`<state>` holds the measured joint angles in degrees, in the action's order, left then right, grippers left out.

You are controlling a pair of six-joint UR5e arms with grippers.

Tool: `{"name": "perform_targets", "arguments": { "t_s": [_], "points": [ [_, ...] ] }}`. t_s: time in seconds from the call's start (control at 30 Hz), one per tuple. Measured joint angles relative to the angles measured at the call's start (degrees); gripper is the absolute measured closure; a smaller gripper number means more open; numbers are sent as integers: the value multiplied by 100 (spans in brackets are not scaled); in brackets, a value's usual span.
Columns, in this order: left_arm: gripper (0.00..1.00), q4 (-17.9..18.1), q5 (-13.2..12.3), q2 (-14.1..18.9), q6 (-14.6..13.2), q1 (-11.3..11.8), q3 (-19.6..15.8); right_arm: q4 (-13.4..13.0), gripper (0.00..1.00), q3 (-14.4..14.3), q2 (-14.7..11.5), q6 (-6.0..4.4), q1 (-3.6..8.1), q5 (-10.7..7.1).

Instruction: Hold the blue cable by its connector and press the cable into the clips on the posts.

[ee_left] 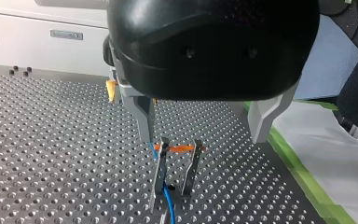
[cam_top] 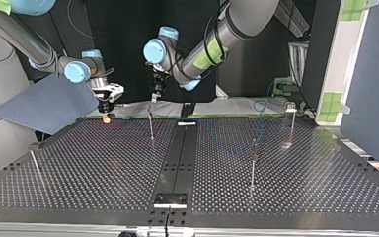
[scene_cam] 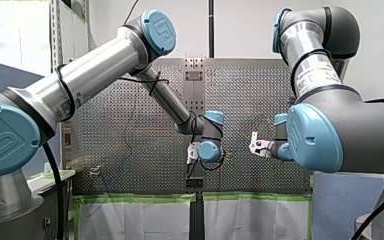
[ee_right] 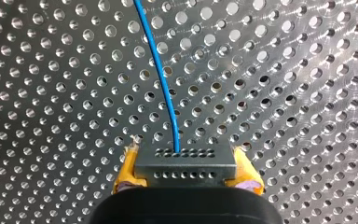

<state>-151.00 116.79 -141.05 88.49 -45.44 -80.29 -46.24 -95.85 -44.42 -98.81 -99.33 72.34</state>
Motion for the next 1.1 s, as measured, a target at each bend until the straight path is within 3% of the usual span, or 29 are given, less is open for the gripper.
{"name": "perform_targets", "arguments": {
  "t_s": [0.2,0.63,0.83,0.97,1.1],
  "points": [
    [0,-57,94,145,4,-107,-68,0,100,0,0,0,12,0],
    [0,175,85,762,13,-158,-669,-1,100,0,0,0,26,-5],
    [0,453,177,1062,43,-127,-968,6,100,-1,-1,0,26,-8],
    [0,676,198,1300,203,-55,-1207,8,100,0,-1,2,28,-9],
    [0,662,180,1500,307,9,-1407,44,100,0,-1,23,28,-9]
  ]
}}
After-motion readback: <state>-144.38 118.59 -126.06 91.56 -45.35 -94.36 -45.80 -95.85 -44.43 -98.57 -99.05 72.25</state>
